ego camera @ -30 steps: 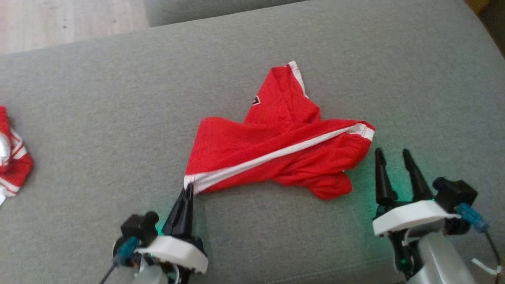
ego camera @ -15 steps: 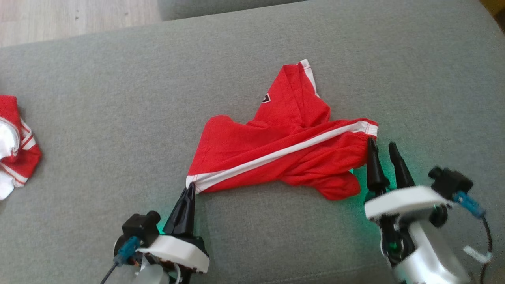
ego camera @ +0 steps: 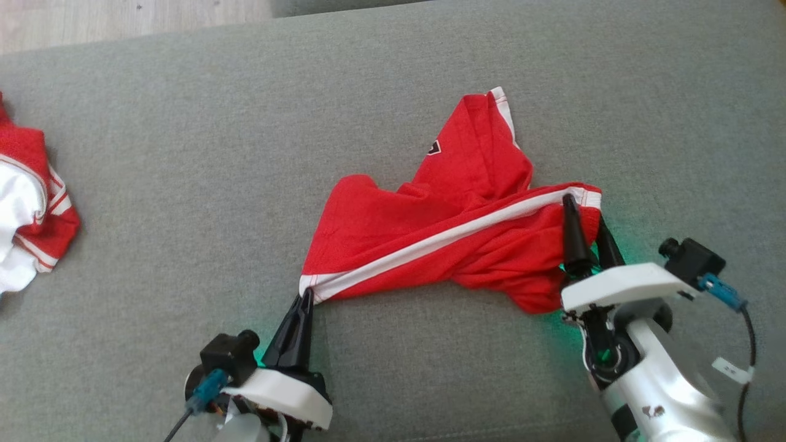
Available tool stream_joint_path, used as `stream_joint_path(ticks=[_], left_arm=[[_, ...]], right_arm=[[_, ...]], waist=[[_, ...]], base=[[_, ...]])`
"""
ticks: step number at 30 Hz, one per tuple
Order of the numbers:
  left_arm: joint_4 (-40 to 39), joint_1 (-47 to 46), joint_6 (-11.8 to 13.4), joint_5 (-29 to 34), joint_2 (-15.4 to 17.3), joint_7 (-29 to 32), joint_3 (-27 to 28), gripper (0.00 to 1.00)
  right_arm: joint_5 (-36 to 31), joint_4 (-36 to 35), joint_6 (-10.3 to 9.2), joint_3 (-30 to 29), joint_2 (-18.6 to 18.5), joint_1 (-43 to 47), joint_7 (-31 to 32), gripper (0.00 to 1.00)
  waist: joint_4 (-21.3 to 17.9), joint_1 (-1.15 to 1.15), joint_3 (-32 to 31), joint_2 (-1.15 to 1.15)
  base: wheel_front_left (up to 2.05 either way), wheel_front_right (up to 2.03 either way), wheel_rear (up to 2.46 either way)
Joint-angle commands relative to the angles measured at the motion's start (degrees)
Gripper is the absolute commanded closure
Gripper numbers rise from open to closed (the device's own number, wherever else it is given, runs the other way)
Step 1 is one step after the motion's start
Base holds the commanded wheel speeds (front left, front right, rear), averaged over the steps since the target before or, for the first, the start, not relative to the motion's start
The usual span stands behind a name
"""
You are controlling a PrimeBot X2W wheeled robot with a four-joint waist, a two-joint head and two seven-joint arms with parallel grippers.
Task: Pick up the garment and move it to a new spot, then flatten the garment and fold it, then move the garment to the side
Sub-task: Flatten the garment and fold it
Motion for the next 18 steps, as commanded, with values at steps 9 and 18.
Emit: stream_joint_path(ticks=[9,18], left_arm=[[-1.07,-1.89,0.09,0.03,0.12,-0.29,1.09,1.00],[-0.81,-1.95,0.09,-0.04,0.12,-0.29,0.91,1.00]], right_arm=[[7.01,-1.87,-0.04,3.86,-1.47,-3.08,-0.64,0.03],[10.98,-2.34,-0.04,5.58,-2.89,-3.59,-0.65,1.00]], waist=[[0.31,0.00,0.30,0.00],[0.36,0.00,0.40,0.00]], base=[[0.00,0.00,0.00],[0.00,0.00,0.00]])
